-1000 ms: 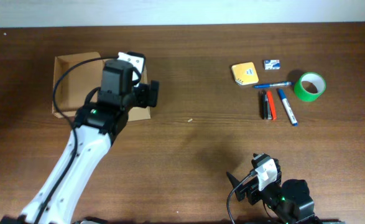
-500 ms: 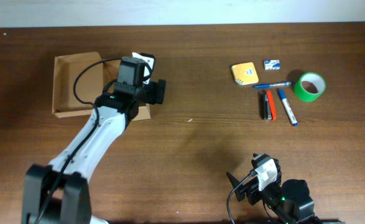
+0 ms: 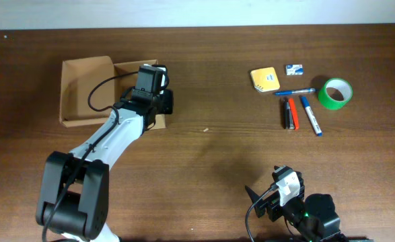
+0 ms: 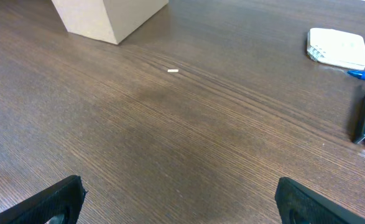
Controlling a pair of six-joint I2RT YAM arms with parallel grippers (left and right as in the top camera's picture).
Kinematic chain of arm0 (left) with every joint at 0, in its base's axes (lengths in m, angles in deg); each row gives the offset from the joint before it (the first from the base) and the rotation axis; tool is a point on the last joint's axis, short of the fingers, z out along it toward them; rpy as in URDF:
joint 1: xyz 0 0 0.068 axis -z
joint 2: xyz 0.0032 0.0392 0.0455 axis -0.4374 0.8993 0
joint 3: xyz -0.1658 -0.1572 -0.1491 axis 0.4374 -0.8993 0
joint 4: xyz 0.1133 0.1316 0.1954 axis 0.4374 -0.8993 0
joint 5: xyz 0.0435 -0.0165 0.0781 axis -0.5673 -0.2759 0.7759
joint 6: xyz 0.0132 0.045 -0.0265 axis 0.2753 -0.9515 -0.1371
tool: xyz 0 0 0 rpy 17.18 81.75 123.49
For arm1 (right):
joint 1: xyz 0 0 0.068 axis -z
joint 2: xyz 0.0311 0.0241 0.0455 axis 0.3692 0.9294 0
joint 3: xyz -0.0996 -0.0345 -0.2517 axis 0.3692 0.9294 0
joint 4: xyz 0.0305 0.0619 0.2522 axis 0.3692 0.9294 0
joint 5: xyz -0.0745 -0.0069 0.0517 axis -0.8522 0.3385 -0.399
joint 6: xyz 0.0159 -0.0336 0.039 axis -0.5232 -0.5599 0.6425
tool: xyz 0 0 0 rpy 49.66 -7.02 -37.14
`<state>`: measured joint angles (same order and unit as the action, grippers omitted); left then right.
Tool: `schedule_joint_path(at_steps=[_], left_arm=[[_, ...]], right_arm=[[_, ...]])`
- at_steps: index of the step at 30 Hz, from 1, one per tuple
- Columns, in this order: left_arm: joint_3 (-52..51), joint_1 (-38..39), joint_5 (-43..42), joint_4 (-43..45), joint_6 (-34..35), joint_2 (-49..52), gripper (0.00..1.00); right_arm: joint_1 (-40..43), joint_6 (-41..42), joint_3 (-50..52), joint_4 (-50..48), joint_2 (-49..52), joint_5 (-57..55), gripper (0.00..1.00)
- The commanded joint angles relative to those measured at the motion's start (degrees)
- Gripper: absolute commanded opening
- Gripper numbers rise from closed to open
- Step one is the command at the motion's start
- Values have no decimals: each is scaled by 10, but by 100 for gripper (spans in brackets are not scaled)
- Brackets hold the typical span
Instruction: Pack container
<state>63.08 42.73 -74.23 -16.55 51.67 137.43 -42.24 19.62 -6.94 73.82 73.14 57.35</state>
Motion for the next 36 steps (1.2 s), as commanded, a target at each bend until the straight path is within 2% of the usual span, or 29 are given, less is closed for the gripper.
schedule_joint_path(at_steps=[1, 4, 7, 11, 16, 21, 24, 28, 32, 36], left_arm=[[21, 2, -7, -17, 5, -2, 2], [45, 14, -7, -53, -17, -3, 2], [75, 36, -7, -93, -71, -3, 2], [99, 73, -7, -127, -160, -4, 1], [99, 121, -7, -152, -318, -9, 2], [99, 148, -42, -195, -411, -9, 1], [99, 153, -95, -213, -448, -9, 1], [99, 153, -141, -216, -452, -11, 2], [99, 153, -223, -233, -517, -13, 1], [99, 152, -227, -269, -565, -13, 1]], right_arm=[[-5, 1, 4, -2, -6, -5, 99], [-5, 1, 4, -2, -6, -5, 99], [-5, 1, 4, -2, -6, -5, 99], [-5, 1, 4, -2, -6, -5, 99], [-5, 1, 4, -2, -6, -5, 99], [-5, 1, 4, -2, -6, -5, 99], [-5, 1, 4, -2, -6, -5, 99], [-5, 1, 4, -2, -6, -5, 99], [-5, 1, 4, -2, -6, -5, 100], [-5, 1, 4, -2, -6, -5, 99]])
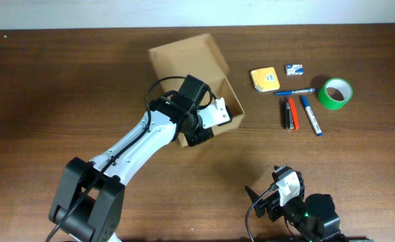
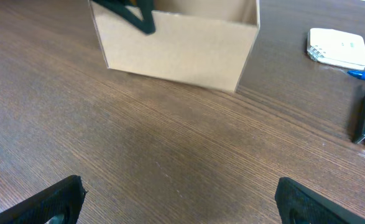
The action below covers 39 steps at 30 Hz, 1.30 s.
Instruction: Pack container
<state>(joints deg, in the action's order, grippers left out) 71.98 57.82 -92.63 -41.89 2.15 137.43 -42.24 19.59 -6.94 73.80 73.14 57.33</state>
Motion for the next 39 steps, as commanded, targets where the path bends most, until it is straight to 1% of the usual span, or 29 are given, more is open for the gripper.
schedule_joint_path(at_steps=[1, 5, 11, 14, 19, 22, 24, 26, 30, 31, 32, 34, 36, 39], left_arm=[[10, 0, -43, -24, -80, -13, 1], [10, -10, -42, -54, -105, -13, 1], [10, -43, -35, -86, -104, -13, 2], [10, -57, -36, -89, -104, -13, 2], [10, -58, -35, -89, -104, -13, 2], [10, -58, -35, -89, -103, -13, 15], [10, -58, -35, -89, -86, -13, 30], [11, -58, -35, -89, -67, -13, 39], [24, -58, -35, -89, -10, -18, 49], [29, -58, -35, -89, 8, -21, 55], [34, -58, -35, -89, 24, -25, 58], [46, -58, -35, -90, 57, -36, 59], [57, -58, -35, -89, 89, -51, 69], [68, -58, -35, -89, 120, -79, 69]], right_arm=[[-5, 1, 4, -1, -6, -5, 99], [-5, 1, 4, -1, -6, -5, 99], [-5, 1, 4, -1, -6, -5, 99], [-5, 1, 4, -1, -6, -5, 99], [-5, 1, 4, -1, -6, -5, 99], [-5, 1, 4, -1, -6, -5, 99], [-5, 1, 4, -1, -6, -5, 99], [-5, 1, 4, -1, -6, -5, 99], [-5, 1, 4, -1, -6, -5, 99], [-5, 1, 4, -1, -6, -5, 99], [-5, 1, 4, -1, -6, -5, 99], [-5, 1, 4, -1, -6, -5, 99], [-5, 1, 4, -1, -6, -5, 99], [-5, 1, 4, -1, -6, -5, 99]])
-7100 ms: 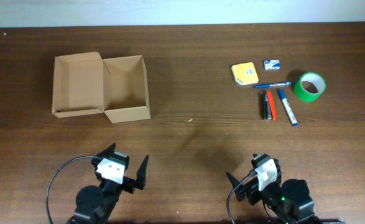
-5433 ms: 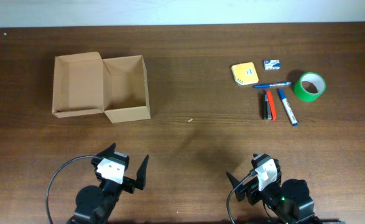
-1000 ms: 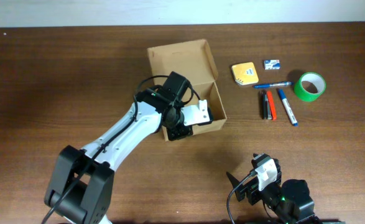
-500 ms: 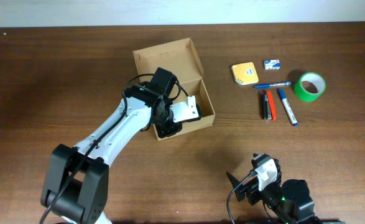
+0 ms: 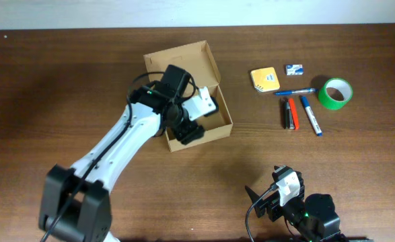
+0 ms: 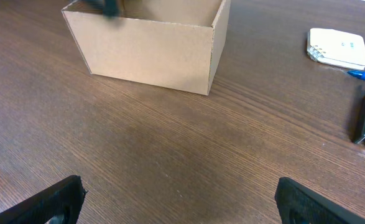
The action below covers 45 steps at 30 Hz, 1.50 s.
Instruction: Pack container
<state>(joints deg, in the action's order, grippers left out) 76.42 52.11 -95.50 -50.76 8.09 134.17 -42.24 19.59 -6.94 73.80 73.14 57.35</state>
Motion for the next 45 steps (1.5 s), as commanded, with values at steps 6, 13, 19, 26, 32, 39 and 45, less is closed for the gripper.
schedule_joint_path(at_steps=[6, 13, 19, 26, 32, 39, 45], left_arm=[[25, -1, 75, -2, 199, -118, 71], [25, -1, 227, -45, 474, -145, 72], [4, -1, 282, -95, 686, -144, 72], [-86, -1, 284, -24, 772, -144, 71], [-162, -1, 304, 57, 803, -143, 70], [-223, -1, 335, 143, 803, -139, 61], [-228, -1, 354, 151, 794, -120, 39]], right_arm=[[-5, 1, 4, -1, -6, -5, 99], [-5, 1, 4, -1, -6, -5, 99], [-5, 1, 4, -1, -6, -5, 99], [-5, 1, 4, -1, -6, -5, 99], [-5, 1, 4, -1, -6, -5, 99], [-5, 1, 4, -1, -6, -5, 99], [-5, 1, 4, -1, -6, -5, 99]])
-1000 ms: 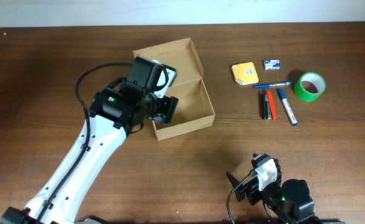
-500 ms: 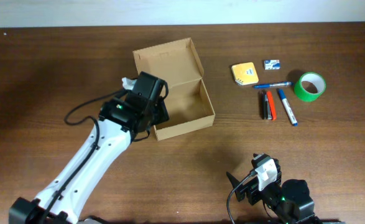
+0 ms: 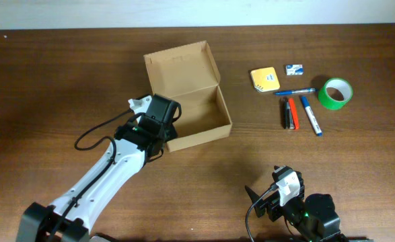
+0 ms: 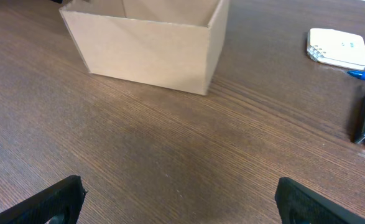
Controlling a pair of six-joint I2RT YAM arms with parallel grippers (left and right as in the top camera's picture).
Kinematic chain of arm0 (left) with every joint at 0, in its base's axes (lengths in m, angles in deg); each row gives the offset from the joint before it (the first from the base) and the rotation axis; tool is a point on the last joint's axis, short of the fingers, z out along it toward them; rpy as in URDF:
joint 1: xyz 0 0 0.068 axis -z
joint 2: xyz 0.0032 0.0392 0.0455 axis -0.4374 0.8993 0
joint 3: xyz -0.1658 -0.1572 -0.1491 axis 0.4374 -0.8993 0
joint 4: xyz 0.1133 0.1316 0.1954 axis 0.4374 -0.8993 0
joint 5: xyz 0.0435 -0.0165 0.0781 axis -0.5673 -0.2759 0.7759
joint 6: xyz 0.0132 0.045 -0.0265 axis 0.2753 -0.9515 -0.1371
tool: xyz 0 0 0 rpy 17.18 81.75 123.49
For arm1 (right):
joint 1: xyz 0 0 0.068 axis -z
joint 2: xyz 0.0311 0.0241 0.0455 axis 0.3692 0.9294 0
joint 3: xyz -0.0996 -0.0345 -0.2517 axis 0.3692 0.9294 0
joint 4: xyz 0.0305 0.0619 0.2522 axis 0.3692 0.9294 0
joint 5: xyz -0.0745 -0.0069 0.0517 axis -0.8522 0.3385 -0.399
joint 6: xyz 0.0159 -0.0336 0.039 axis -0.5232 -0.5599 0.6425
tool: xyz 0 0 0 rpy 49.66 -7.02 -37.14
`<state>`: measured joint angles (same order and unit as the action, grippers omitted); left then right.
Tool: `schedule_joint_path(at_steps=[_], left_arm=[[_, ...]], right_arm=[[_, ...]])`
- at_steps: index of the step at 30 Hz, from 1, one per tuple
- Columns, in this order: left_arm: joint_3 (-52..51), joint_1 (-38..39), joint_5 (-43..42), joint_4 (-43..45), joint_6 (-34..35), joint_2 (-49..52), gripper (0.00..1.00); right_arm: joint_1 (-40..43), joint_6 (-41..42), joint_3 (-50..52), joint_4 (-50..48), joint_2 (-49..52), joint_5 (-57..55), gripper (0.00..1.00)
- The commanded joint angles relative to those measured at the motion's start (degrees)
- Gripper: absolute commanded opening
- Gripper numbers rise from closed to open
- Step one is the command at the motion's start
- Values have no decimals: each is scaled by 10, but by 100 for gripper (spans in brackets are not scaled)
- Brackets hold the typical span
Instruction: Pack container
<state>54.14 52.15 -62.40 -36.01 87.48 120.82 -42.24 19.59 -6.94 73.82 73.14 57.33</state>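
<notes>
An open cardboard box point(image 3: 196, 111) stands mid-table with its lid flap point(image 3: 182, 67) raised at the back; nothing shows inside it. In the right wrist view the box point(image 4: 145, 46) is ahead on the left. My left gripper point(image 3: 162, 119) sits just outside the box's left front corner, and its fingers are hidden under the wrist. Near the front edge, my right gripper point(image 4: 179, 205) is open over bare wood. Right of the box lie a yellow notepad point(image 3: 265, 78), a blue pen point(image 3: 295, 91), a red marker point(image 3: 292, 111), a black marker point(image 3: 285, 115), a blue marker point(image 3: 310, 115) and a green tape roll point(image 3: 336, 93).
A small blue-and-white packet point(image 3: 294, 68) lies behind the notepad. In the right wrist view the notepad point(image 4: 337, 46) and the blue pen are at the far right. The right arm's base point(image 3: 305, 212) is at the table's front edge.
My left gripper was at the box's front left wall, reaching into it. Now it is outside the box, to the left of that corner. The box stays put.
The box stood at the far left with my left gripper at its right side. Then it was mid-table, tipped, with the gripper on its wall. Then it stood flat near the stationery, the gripper still at its wall. Now the gripper is off the box; the right arm never moved.
</notes>
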Motion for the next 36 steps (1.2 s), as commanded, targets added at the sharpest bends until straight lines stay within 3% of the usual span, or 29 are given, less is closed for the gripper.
schedule_joint_path(at_steps=[1, 4, 7, 9, 17, 24, 36], left_arm=[[-5, -1, 23, 3, 0, 17, 39], [-5, -1, 23, 5, 0, 26, 39], [-5, -1, 23, 10, -4, 31, 21], [-5, -1, 23, 19, -28, 35, 14], [-5, -1, 24, 68, -161, 39, 2], [-5, -1, 23, 84, -270, 39, 2], [-5, -1, 21, 87, -318, 39, 2]], right_arm=[[-5, 1, 4, -2, -6, -5, 99], [-5, 1, 4, -2, -6, -5, 99], [-5, 1, 4, -2, -6, -5, 99], [-5, 1, 4, -2, -6, -5, 99], [-5, 1, 4, -2, -6, -5, 99], [-5, 1, 4, -2, -6, -5, 99], [-5, 1, 4, -2, -6, -5, 99]])
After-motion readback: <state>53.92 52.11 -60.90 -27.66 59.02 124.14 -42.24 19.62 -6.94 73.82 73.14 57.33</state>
